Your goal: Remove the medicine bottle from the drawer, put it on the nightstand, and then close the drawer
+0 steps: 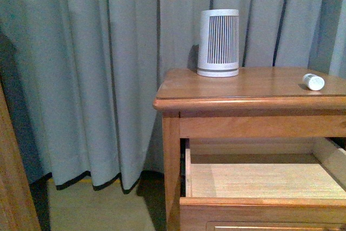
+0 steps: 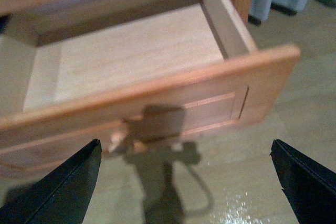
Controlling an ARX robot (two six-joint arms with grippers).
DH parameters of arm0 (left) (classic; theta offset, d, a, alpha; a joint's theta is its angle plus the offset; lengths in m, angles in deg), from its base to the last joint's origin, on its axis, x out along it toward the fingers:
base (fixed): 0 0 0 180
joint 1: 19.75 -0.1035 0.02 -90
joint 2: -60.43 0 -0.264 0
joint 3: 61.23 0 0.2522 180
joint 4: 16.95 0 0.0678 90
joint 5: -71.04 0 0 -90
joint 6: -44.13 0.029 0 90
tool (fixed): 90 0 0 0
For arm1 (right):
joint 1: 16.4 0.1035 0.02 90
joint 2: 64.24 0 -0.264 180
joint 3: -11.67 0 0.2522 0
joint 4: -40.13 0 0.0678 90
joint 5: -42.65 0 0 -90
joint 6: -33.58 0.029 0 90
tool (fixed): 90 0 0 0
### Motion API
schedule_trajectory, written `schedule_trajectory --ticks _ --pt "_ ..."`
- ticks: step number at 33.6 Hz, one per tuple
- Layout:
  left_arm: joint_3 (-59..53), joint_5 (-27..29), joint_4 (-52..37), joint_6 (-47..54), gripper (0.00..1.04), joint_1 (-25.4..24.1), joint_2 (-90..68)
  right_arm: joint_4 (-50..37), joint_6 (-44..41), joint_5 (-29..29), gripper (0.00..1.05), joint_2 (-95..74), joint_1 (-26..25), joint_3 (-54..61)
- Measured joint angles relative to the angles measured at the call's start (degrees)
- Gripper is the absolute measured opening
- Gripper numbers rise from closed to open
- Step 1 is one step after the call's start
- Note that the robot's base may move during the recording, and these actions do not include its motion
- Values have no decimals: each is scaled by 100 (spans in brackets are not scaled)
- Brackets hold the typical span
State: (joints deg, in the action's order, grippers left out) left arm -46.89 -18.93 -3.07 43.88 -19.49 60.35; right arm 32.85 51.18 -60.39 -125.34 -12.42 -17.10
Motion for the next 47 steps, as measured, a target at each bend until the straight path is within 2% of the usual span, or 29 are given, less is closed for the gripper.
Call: schedule_trajectory --ticks 8,14,17,25,31,38,47 --pt "-2 2 0 0 98 0 0 -1519 -15 20 98 -1727 111 343" --pt "0 2 0 0 98 0 0 -2481 -437 -96 98 -3102 153 -315" --pt "0 2 0 0 98 0 0 -2634 -684 -129 98 -3722 140 -767" --pt "0 0 0 0 98 0 0 -2544 -1272 -240 98 -5014 50 -2168" --pt "0 2 0 0 98 0 0 -1886 -1692 -404 98 -5974 -92 -4059" --pt "0 2 0 0 98 0 0 -1287 -1888 -570 98 -6533 -136 -5285" --pt "0 0 0 0 98 0 0 -1005 -2044 -623 98 -6664 -122 -5558"
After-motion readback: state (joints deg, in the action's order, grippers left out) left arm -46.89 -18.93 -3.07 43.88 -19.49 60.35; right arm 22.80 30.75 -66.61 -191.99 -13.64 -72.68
